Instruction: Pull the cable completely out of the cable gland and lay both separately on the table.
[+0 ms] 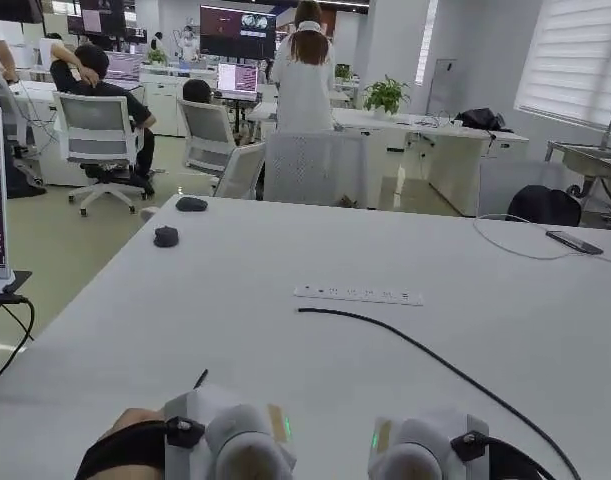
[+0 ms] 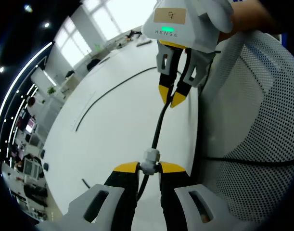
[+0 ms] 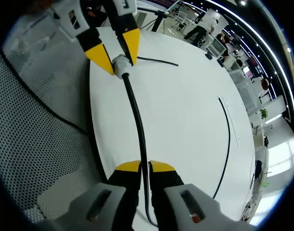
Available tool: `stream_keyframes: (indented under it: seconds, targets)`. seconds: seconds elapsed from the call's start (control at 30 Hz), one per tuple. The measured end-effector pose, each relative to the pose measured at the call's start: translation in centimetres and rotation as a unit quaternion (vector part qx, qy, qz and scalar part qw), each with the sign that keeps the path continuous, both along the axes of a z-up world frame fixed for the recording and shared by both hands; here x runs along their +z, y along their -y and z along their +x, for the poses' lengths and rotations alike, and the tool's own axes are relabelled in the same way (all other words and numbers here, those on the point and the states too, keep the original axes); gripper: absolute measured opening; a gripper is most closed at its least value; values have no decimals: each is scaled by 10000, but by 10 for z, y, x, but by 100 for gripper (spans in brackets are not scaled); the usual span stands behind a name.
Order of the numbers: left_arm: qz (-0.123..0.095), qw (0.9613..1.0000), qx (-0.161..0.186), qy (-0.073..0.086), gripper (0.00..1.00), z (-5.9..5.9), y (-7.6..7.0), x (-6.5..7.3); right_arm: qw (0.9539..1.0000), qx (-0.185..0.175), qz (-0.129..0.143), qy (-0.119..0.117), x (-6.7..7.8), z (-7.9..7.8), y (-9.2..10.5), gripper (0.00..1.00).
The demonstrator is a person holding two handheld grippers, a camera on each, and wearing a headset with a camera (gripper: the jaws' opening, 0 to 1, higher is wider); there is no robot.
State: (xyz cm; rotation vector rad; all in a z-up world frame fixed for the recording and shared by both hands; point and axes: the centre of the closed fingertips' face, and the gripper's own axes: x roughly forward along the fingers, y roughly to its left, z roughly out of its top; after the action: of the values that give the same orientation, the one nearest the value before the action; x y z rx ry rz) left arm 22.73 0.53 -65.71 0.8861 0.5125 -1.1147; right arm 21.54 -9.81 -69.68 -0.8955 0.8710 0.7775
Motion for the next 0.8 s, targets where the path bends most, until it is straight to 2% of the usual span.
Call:
stream_keyframes:
  seconds: [0.07,0.13,0.27,0.4,0.57,0.63,0.7,0.8]
  targets:
    - [50,10000,-7,23,16,0,-1,-1,10000,-23,5,-2,0,0,-1,12]
    - [54,10000,-9,9,16,0,-1,-1,9999,132,9,29,0,-1,-6,18]
    - [47,10000,-58,7,16,-2,1,-2,9979,380,500,140,10,-1,-28,21]
    - [37,9999,-145,-12,16,-4,3,-2,9948,636,752,260,18,-2,-43,25]
    - [27,9996,-287,13,16,-9,7,-1,9904,905,989,334,24,-7,-58,20]
    - [18,9995,-298,38,16,-8,8,0,9904,960,929,346,24,-6,-57,13]
    - [-17,9997,-253,34,17,-6,7,1,9901,947,1012,238,22,-9,-58,2]
    - [-57,9998,-212,5,17,-6,7,1,9912,887,950,268,21,-7,-55,3]
